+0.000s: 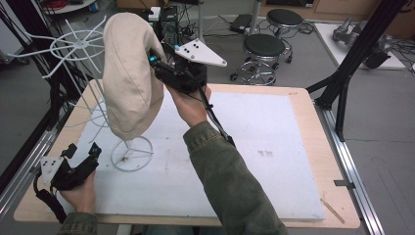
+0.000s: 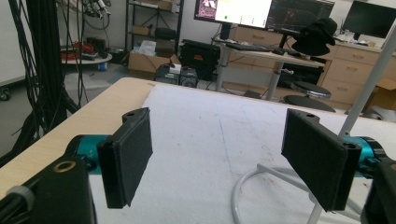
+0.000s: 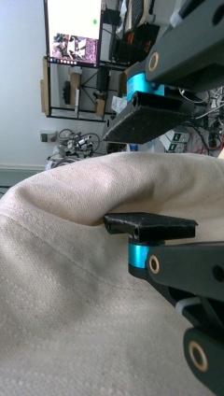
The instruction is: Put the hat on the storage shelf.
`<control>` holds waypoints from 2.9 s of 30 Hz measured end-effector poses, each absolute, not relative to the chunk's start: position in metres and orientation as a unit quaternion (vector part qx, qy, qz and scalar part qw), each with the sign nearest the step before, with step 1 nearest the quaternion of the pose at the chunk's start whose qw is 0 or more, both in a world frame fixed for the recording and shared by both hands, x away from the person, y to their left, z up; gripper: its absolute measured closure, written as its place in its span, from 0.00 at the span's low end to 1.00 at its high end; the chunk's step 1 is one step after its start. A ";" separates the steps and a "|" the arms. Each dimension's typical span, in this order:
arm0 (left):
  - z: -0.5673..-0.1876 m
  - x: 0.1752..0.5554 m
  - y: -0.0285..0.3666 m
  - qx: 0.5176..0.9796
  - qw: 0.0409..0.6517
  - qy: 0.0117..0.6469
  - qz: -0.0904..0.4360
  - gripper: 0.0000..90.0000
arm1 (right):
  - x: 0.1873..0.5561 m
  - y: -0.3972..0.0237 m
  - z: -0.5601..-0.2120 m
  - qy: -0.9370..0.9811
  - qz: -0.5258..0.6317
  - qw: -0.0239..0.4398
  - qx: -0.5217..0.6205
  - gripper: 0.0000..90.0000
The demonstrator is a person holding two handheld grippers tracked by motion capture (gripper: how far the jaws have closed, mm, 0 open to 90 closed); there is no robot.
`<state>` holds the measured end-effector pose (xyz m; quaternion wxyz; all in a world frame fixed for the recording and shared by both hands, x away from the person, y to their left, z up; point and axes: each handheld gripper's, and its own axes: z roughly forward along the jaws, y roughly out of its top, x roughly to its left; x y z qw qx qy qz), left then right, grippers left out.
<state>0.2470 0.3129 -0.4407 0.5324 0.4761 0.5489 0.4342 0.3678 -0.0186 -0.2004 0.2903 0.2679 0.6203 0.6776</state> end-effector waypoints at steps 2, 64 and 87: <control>-0.441 0.247 0.313 0.477 0.532 0.548 0.434 0.27 | 0.367 -0.019 -0.201 0.620 0.678 0.288 0.269 0.59; -0.439 0.238 0.305 0.489 0.533 0.537 0.434 0.26 | 0.283 -0.241 -0.334 0.523 0.571 0.409 0.483 0.22; -0.440 0.238 0.302 0.495 0.531 0.534 0.433 0.27 | 0.267 -0.280 -0.407 0.517 0.527 0.392 0.549 0.21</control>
